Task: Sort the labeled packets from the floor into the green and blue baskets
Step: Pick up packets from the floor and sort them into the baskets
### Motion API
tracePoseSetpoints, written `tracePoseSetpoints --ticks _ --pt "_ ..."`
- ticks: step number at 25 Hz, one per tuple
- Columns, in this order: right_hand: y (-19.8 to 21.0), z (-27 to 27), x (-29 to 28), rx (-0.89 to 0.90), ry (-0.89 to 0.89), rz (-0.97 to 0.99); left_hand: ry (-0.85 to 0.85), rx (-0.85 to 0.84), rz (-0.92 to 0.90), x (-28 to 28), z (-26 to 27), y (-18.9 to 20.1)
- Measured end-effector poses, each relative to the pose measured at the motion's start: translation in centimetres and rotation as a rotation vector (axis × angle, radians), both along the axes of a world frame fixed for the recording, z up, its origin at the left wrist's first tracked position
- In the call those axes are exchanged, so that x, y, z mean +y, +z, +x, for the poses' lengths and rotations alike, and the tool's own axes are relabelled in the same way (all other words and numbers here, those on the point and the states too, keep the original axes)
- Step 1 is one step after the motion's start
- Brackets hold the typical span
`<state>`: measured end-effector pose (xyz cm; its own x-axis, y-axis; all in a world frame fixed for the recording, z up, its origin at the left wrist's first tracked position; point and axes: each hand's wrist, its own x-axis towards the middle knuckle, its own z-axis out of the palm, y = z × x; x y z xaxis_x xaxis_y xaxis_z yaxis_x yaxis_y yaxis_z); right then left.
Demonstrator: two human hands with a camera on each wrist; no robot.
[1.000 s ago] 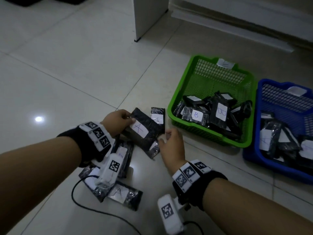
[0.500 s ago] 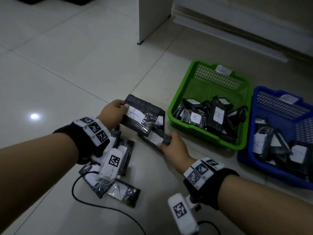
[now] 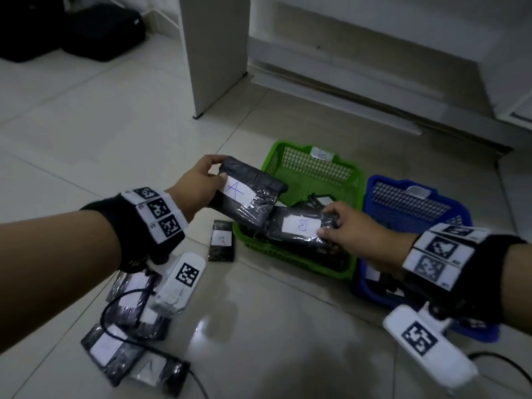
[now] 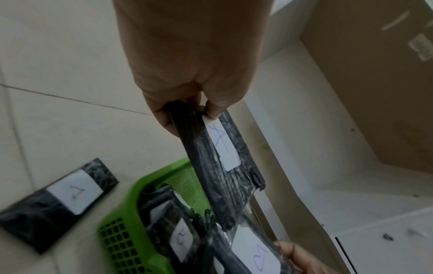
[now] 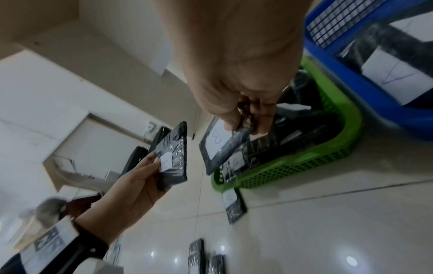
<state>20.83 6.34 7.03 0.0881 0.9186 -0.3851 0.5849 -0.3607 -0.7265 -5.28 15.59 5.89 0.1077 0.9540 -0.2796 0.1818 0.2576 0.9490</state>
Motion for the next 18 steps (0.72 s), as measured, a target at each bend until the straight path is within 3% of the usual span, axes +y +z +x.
tracePoseSetpoints --ticks 4,9,11,14,18 --pt "-2.7 3.4 -0.7 0.025 -0.043 0.057 -0.064 0.003 0.032 0.9 5.3 1.1" --pt "-6.4 3.8 -1.2 -0.018 0.024 0.091 0.045 -0.116 -0.039 -0.7 10.9 -2.0" --pt "-6.5 5.3 -0.7 0.074 -0.147 0.076 0.070 -0.148 -0.058 -1.6 13.2 -2.6" --pt "-5.5 9.1 -0.3 0.464 -0.522 0.045 0.027 -0.180 -0.069 -2.6 17.7 -3.0" --pt "-5.0 15.2 -1.1 0.510 -0.570 0.138 -0.149 -0.008 0.033 -2.9 24.4 -4.2"
